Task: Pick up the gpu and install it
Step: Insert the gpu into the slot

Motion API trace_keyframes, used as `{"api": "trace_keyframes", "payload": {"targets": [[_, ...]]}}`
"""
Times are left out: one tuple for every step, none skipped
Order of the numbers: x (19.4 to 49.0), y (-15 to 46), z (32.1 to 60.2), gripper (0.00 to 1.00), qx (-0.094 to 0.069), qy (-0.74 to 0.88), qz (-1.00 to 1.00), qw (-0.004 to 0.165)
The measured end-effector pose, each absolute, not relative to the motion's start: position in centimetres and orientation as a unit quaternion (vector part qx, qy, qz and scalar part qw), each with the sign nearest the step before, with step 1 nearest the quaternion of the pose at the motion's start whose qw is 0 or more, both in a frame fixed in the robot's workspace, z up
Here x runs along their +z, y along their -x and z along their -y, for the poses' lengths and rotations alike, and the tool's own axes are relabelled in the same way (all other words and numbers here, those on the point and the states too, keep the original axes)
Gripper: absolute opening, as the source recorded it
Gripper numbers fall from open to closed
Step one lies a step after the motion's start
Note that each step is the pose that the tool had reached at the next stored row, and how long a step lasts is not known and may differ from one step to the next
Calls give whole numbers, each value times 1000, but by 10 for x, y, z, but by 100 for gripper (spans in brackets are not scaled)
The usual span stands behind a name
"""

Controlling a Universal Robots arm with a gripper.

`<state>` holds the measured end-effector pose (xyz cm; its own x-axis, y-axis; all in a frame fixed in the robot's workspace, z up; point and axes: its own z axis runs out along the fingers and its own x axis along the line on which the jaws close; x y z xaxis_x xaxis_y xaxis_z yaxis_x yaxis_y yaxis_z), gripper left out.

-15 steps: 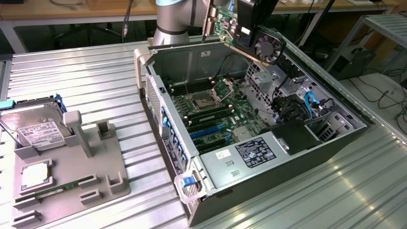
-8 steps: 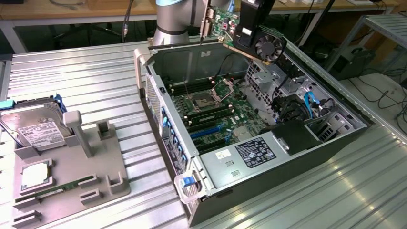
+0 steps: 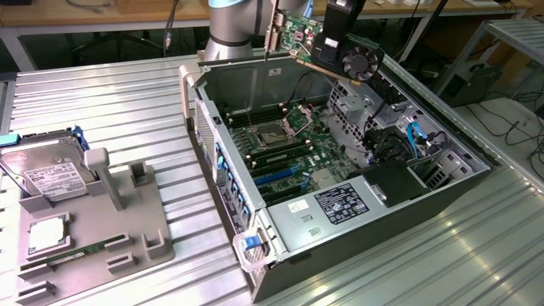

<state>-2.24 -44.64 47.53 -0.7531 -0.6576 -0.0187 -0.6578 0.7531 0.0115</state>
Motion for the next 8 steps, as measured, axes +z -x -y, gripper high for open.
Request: {"api": "trace_keyframes", "payload": {"targets": [[475, 22, 446, 28, 9, 356, -934, 7], [475, 22, 446, 28, 9, 360, -933, 7], [475, 22, 446, 28, 9, 365, -931, 7], [475, 22, 446, 28, 9, 372, -928, 7], [475, 22, 446, 28, 9, 376, -927, 6], [475, 22, 446, 28, 9, 382, -924, 6], [475, 22, 446, 28, 9, 387, -922, 6], [475, 22, 446, 28, 9, 392, -920, 6]]}}
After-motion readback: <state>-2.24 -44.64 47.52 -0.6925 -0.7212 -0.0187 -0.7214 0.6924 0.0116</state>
